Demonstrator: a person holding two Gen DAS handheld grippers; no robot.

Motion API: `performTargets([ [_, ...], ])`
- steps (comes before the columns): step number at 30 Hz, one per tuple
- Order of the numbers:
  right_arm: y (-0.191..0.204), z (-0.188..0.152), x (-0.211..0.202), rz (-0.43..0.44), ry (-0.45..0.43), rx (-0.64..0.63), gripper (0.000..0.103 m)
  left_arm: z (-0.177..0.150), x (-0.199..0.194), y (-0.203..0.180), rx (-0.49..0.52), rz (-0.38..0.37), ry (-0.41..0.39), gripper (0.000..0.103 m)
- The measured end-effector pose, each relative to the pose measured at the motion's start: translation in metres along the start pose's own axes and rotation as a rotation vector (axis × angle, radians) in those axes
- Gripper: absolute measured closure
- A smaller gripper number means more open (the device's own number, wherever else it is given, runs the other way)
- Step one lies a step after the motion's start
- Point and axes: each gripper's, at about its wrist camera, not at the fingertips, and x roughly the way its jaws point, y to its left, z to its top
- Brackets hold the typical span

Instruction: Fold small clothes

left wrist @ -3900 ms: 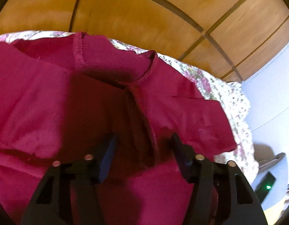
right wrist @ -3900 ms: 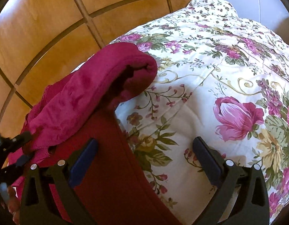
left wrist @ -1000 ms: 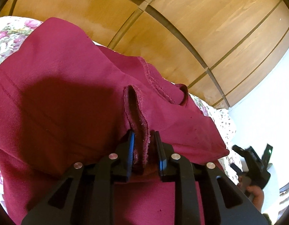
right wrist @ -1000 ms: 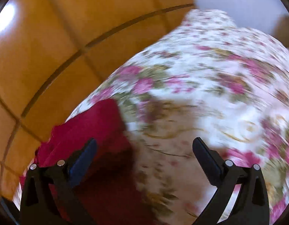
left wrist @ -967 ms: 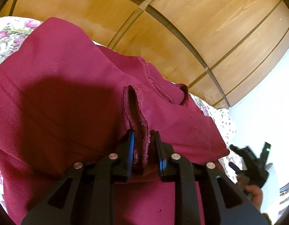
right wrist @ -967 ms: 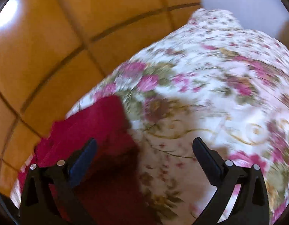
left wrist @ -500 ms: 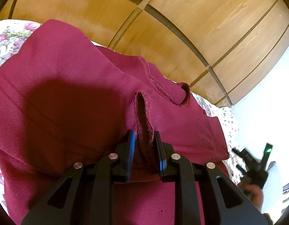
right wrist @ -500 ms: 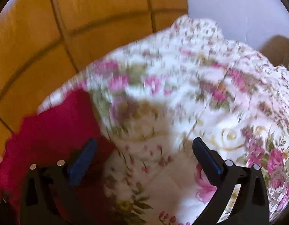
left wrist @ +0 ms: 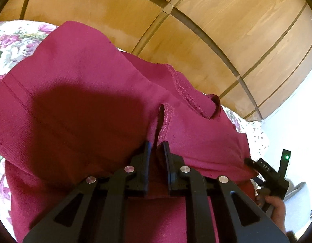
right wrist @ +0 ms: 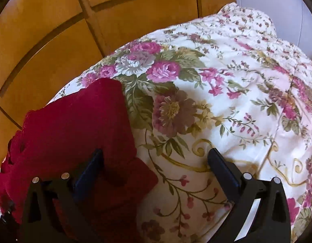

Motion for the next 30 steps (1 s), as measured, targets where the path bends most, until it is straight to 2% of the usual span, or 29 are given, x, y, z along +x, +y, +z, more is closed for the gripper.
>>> performTargets([
  [4, -0.015, -0.015, -0.034, 0.035, -0.045, 0.075, 0.002, 0.0, -0.003, 0.003, -0.015, -0.024, -0.003, 0.09],
  [9, -0.023, -0.04, -0.072, 0.101, -0.035, 0.032, 0.002, 0.0, -0.005, 0.005, -0.031, -0.058, -0.009, 0.09],
  [13, -0.031, -0.064, -0.097, 0.153, -0.001, 0.01, 0.002, -0.002, -0.009, 0.003, -0.032, -0.055, -0.01, 0.087],
  [14, -0.036, -0.07, -0.104, 0.169, 0.014, 0.021, 0.002, -0.002, -0.011, 0.002, -0.023, -0.057, -0.008, 0.078],
  [15, -0.039, -0.073, -0.108, 0.185, 0.023, 0.033, 0.002, -0.003, -0.012, -0.002, -0.007, -0.06, -0.004, 0.063],
  [16, -0.044, -0.077, -0.112, 0.211, 0.038, 0.053, 0.002, -0.004, -0.018, -0.009, 0.027, -0.057, 0.002, 0.054],
  [18, -0.051, -0.082, -0.116, 0.243, 0.06, 0.067, 0.002, -0.011, -0.03, -0.023, 0.1, -0.035, 0.001, 0.022],
  [20, -0.054, -0.087, -0.119, 0.264, 0.09, 0.071, 0.002, -0.024, -0.048, -0.035, 0.178, -0.006, -0.027, 0.015],
  [22, -0.06, -0.09, -0.119, 0.276, 0.123, 0.084, 0.002, -0.034, -0.062, -0.037, 0.198, -0.022, -0.008, 0.015],
  [27, -0.081, -0.104, -0.119, 0.35, 0.186, 0.197, 0.003, -0.052, -0.088, -0.015, 0.115, -0.019, 0.031, 0.015],
  [30, -0.088, -0.111, -0.122, 0.387, 0.221, 0.208, 0.003, -0.063, -0.105, 0.003, 0.063, -0.016, 0.039, 0.014],
])
